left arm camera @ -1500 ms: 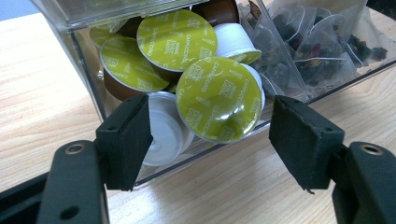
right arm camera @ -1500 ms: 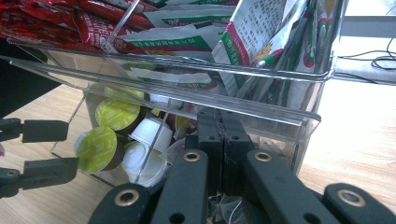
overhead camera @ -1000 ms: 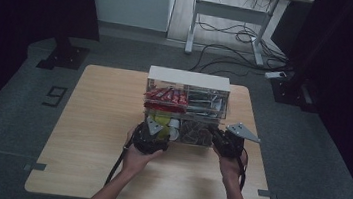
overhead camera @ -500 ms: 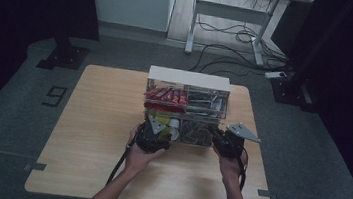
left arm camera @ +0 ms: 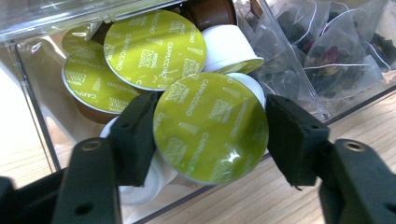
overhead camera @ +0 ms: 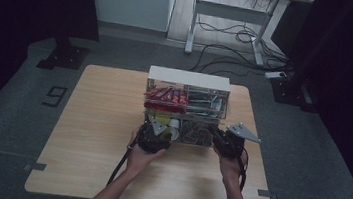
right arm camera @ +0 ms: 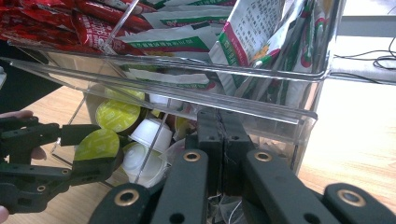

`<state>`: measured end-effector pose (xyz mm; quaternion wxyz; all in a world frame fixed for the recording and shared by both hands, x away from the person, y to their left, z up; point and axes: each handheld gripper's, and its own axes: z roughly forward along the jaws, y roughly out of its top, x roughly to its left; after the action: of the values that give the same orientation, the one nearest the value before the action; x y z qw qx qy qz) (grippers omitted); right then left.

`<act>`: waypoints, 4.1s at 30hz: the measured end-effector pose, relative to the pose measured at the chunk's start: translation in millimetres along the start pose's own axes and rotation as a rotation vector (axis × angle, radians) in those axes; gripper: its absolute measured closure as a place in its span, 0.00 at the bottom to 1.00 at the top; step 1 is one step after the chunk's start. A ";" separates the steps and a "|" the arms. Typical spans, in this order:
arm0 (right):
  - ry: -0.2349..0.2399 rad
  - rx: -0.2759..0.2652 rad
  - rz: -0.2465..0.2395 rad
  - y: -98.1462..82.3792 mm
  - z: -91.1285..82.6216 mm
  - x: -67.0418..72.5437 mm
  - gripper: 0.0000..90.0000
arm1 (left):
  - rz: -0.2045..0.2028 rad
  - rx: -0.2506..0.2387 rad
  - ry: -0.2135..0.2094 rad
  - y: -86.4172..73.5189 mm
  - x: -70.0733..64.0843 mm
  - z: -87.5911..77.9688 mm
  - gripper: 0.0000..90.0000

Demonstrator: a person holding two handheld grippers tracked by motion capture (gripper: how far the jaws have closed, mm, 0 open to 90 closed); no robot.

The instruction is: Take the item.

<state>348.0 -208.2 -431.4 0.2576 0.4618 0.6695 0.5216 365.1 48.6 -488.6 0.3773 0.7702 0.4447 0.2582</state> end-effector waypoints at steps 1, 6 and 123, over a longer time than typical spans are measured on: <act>0.000 0.000 0.000 0.0 0.0 0.0 0.98 | 0.000 -0.001 0.001 -0.2 -0.2 0.1 0.42; 0.000 -0.001 0.000 -0.1 -0.2 -0.3 0.98 | -0.004 -0.006 -0.005 -0.2 0.6 -0.4 0.42; -0.030 -0.004 0.015 -3.1 -4.5 -5.4 0.98 | -0.131 -0.043 0.090 -40.7 100.9 -71.1 0.43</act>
<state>345.6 -215.2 -433.6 0.2645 0.4741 0.6610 0.5181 340.5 175.4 -473.9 0.3896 0.7188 0.5049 0.2766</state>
